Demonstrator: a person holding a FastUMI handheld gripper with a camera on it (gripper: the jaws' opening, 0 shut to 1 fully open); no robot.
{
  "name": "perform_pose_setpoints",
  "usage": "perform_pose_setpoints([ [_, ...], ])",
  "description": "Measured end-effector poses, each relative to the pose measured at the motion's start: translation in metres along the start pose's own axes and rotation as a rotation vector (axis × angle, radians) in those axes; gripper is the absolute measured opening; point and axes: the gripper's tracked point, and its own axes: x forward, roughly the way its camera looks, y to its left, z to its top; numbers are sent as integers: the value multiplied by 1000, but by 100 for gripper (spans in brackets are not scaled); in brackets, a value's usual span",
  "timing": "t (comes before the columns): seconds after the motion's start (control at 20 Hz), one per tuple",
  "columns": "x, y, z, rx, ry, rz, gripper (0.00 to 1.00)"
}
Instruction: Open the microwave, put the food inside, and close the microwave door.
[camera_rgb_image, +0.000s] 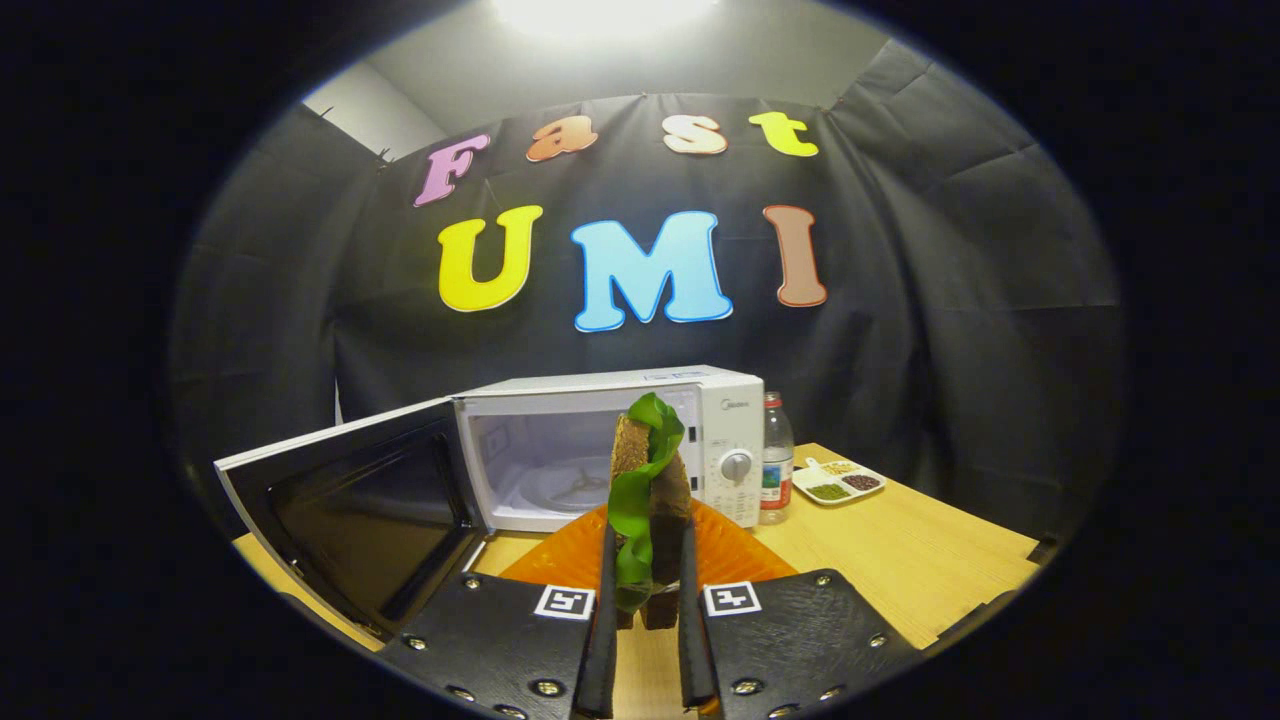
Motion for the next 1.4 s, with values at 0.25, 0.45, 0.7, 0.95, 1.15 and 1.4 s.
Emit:
perform_pose_setpoints([
  [0.25, 49, 42, -5, -10, 50, 55, 25],
  [0.45, 94, 67, -22, -52, 79, 71, 25],
  [0.7, 146, 86, -41, -52, 110, 71, 26],
  [0.95, 196, 97, -46, -54, 118, 55, 26],
  [1.15, 233, 117, -41, -61, 114, 68, 25],
  [1.4, 271, 136, -39, -10, 123, 97, 25],
])
